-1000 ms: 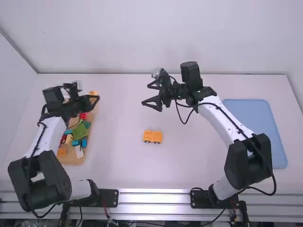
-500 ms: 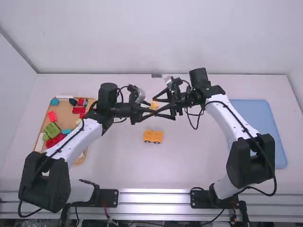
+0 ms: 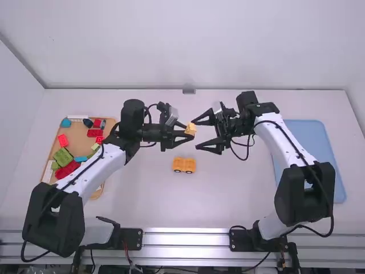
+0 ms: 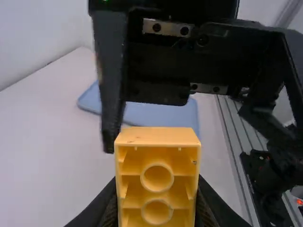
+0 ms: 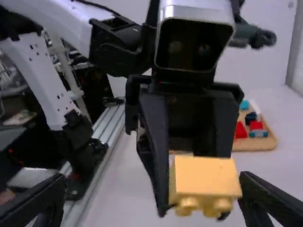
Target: Assemble lego blocks to make yellow taxi
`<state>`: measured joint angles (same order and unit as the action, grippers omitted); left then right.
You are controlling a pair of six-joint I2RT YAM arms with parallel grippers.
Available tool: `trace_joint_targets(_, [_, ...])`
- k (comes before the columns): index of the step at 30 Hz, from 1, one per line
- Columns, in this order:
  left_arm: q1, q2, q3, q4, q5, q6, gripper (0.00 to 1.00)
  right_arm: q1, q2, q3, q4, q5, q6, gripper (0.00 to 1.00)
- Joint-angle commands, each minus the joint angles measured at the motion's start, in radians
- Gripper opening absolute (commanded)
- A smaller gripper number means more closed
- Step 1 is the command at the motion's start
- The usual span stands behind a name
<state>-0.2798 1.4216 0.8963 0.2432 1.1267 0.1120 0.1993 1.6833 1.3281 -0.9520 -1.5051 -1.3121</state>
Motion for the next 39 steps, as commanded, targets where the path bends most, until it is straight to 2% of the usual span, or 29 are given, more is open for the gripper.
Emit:
trace_joint_targets(1, [-0.008,-0.023,-0.010,0.001,0.039,-0.007,0.04,-0.003,-0.001,0.008,0.040,-0.047,-0.089,0.98])
trace_joint_targets(3, [-0.008,-0.023,-0.010,0.002,0.032,-0.007,0.04,-0.012,-0.001,0.008,0.095,-0.051,-0.036,0.99])
trace_joint_targets(9, [-0.008,-0.023,-0.014,0.009,0.032,0.082,0.02,-0.013,-0.001,0.007,0.489,-0.012,0.457,0.99])
trace_joint_targets(13, [-0.007,-0.023,-0.014,0.051,0.015,0.092,0.02,0.017,-0.001,0.006,0.645,0.081,0.708,0.99])
trace_joint_targets(15, [-0.008,-0.023,-0.014,0.073,-0.027,0.071,0.02,0.026,-0.001,0.005,0.626,0.088,0.710,0.97])
trace_joint_targets(17, [-0.007,-0.023,-0.014,0.085,-0.080,0.061,0.02,0.023,-0.001,0.005,0.579,0.020,0.670,0.95])
trace_joint_targets(21, [-0.008,-0.023,-0.014,0.095,-0.050,0.088,0.02,0.007,-0.001,0.005,0.561,-0.022,0.655,0.90])
trace_joint_targets(24, [-0.008,-0.019,-0.014,0.105,-0.045,0.087,0.02,0.005,0.002,0.004,0.542,-0.031,0.637,0.80])
trace_joint_targets(31, [-0.008,-0.006,-0.014,0.145,-0.043,0.036,0.02,0.040,0.011,-0.003,0.555,-0.030,0.604,0.70])
trace_joint_targets(32, [-0.008,-0.002,-0.014,0.159,-0.041,0.034,0.02,0.043,0.011,-0.007,0.560,-0.029,0.597,0.66])
trace_joint_targets(34, [-0.001,0.001,-0.014,0.166,-0.033,0.034,0.02,0.045,0.011,-0.007,0.571,-0.032,0.598,0.47])
trace_joint_targets(39, [-0.002,0.002,-0.014,0.166,-0.016,0.034,0.02,0.035,0.011,-0.008,0.578,-0.036,0.597,0.41])
